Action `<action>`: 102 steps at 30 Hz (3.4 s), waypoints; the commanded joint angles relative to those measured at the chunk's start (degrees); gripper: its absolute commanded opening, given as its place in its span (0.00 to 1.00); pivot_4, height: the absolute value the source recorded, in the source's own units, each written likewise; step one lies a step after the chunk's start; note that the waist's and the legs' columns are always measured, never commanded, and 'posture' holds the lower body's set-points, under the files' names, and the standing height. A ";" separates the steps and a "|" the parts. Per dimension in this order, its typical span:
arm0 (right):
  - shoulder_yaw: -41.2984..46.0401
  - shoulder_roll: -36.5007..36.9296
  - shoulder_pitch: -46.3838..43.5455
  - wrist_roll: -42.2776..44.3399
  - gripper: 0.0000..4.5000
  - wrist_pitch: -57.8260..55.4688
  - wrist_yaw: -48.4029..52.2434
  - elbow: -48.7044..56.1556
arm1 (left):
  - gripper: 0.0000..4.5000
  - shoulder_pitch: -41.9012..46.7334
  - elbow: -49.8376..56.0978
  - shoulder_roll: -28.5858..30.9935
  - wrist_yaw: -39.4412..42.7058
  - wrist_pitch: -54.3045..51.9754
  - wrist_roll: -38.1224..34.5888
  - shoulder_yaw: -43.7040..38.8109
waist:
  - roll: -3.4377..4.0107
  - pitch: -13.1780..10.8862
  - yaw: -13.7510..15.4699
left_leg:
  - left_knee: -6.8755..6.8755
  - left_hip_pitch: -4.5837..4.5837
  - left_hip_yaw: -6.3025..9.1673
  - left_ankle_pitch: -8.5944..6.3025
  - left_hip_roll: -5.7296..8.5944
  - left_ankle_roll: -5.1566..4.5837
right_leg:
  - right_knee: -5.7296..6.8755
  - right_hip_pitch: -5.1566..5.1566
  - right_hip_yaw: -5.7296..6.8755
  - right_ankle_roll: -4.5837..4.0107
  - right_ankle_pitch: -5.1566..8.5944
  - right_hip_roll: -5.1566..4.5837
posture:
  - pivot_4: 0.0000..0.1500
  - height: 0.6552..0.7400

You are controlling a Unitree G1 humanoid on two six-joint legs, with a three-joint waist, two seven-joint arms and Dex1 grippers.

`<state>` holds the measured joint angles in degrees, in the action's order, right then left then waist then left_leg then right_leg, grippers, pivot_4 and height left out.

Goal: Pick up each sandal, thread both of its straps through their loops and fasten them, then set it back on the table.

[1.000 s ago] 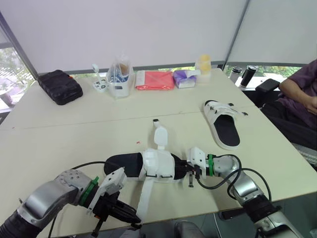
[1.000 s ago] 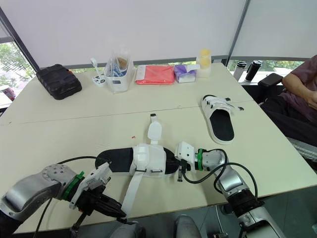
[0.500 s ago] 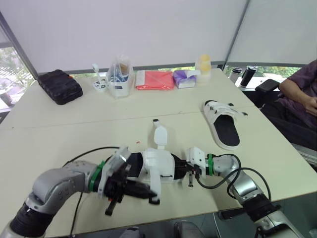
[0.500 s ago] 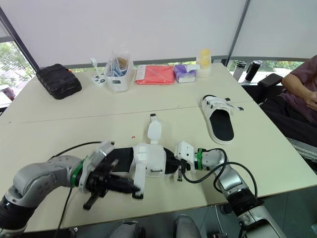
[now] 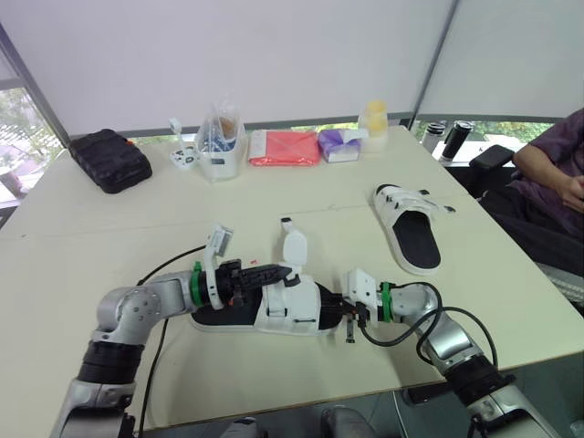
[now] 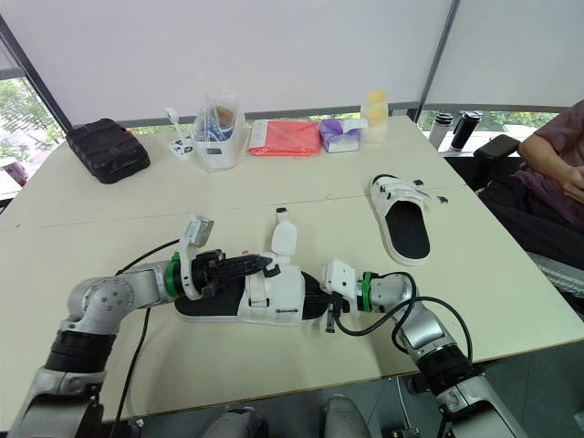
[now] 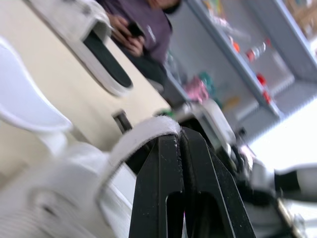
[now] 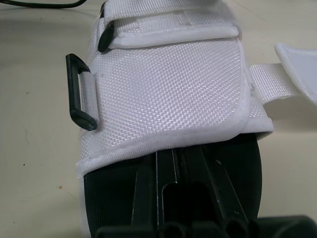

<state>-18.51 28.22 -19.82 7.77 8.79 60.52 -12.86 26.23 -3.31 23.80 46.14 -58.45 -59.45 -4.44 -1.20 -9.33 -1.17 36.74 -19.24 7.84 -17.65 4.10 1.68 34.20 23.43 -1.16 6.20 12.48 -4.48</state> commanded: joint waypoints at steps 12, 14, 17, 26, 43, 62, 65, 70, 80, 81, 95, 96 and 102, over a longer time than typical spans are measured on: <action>-2.66 1.00 2.22 -6.32 0.00 -3.42 -1.93 -7.31 | 0.50 9.82 -0.13 9.32 13.86 12.76 14.69 4.55 | -0.03 0.04 -0.09 | 0.00 -0.02 0.01 0.02 0.01 0.06 | -0.03 0.00 0.06 -0.04 -0.03 0.01 | 1.00 1.00; -2.66 1.03 2.10 -6.37 0.00 -3.33 -1.92 -7.55 | 0.50 10.91 0.42 10.35 17.43 14.93 17.20 7.45 | 0.06 0.08 -0.09 | -0.02 0.00 -0.04 0.02 0.02 0.07 | -0.04 -0.02 0.05 -0.05 -0.03 0.01 | 1.00 1.00; -2.79 0.84 1.76 -6.47 0.00 -3.22 -1.86 -8.06 | 0.50 15.26 -2.87 9.78 23.84 19.98 22.91 13.51 | -0.01 0.03 0.03 | -0.03 -0.02 -0.02 0.02 0.02 0.06 | -0.04 -0.02 0.05 -0.05 -0.02 0.00 | 1.00 1.00; -3.35 -0.34 1.01 -6.51 0.00 -3.13 -2.51 -8.82 | 0.50 26.64 -29.87 -1.18 29.55 33.04 37.03 20.85 | -0.02 0.03 -0.52 | -0.01 -0.07 -0.02 0.03 0.00 0.03 | -0.03 0.01 0.08 -0.03 -0.03 0.13 | 1.00 1.00; -3.25 -1.16 1.34 -6.67 0.00 -3.18 -4.21 -8.51 | 0.50 32.78 -45.82 -7.05 44.40 41.05 48.46 23.26 | -0.03 0.00 -1.43 | -0.01 -0.06 0.06 0.04 -0.01 0.01 | -0.02 0.03 0.13 0.16 -0.15 0.17 | 1.00 1.00; -3.51 -1.43 0.42 -6.89 0.00 -2.23 -4.25 -10.00 | 0.00 33.14 -41.82 -6.73 44.06 36.89 45.78 16.06 | -0.04 0.00 -1.47 | -0.01 -0.04 0.09 0.04 -0.02 0.01 | 0.01 0.03 0.13 0.19 -0.16 0.20 | 1.00 1.00; -3.60 -1.48 0.22 -6.95 0.00 -2.09 -4.10 -10.24 | 0.00 33.21 -41.06 -6.59 43.85 36.15 45.80 15.34 | -0.03 0.00 -1.50 | 0.00 -0.03 0.09 0.04 -0.02 0.01 | 0.02 0.03 0.13 0.20 -0.17 0.20 | 1.00 1.00; -3.68 -1.60 0.04 -6.96 0.00 -1.70 -4.06 -10.78 | 0.29 32.93 -42.74 -6.45 43.83 39.51 48.66 17.13 | -0.03 0.00 -1.48 | 0.00 0.00 0.09 0.04 -0.02 0.01 | 0.05 0.02 0.13 0.20 -0.17 0.22 | 1.00 1.00; -3.65 -1.68 0.66 -6.87 0.00 -1.94 -4.26 -10.35 | 0.94 35.90 -44.87 -6.15 46.36 45.11 48.84 25.83 | -0.03 0.00 -1.47 | 0.00 -0.01 0.09 0.04 -0.02 0.01 | 0.06 0.02 0.12 0.20 -0.17 0.22 | 1.00 1.00; -3.63 -1.68 0.71 -6.87 0.00 -1.96 -4.31 -10.33 | 0.94 36.71 -45.56 -6.07 46.36 46.33 48.76 27.51 | -0.03 0.00 -1.47 | 0.00 -0.02 0.09 0.04 -0.02 0.01 | 0.06 0.02 0.12 0.20 -0.17 0.22 | 1.00 1.00; -3.48 -2.27 0.98 -6.84 0.00 -2.28 -5.39 -9.92 | 0.55 39.48 -50.15 -6.04 46.36 51.09 44.10 37.69 | -0.03 0.00 -1.51 | 0.00 -0.02 0.09 0.04 -0.05 0.00 | 0.05 0.01 0.11 0.19 -0.17 0.27 | 1.00 1.00; -3.49 -2.28 1.01 -6.85 0.00 -2.26 -5.43 -9.90 | 0.45 39.56 -50.29 -6.10 46.36 51.04 43.90 37.47 | -0.03 0.00 -1.51 | 0.00 -0.02 0.09 0.04 -0.05 0.00 | 0.06 0.01 0.11 0.19 -0.16 0.28 | 1.00 1.00; -3.54 -2.33 0.86 -6.86 0.00 -2.08 -5.56 -10.23 | 0.01 39.91 -49.34 -5.49 46.36 49.59 41.46 36.04 | -0.02 0.00 -1.50 | 0.00 -0.01 0.10 0.04 -0.05 -0.01 | 0.06 0.02 0.10 0.19 -0.17 0.29 | 1.00 1.00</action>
<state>-19.47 25.74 -20.98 7.59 10.55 57.79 -15.32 64.28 -53.87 17.66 92.24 -8.32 -16.01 32.86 -1.23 -9.33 -2.67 36.74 -19.26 7.94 -17.60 4.05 1.68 34.26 23.44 -1.05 6.39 12.31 -4.19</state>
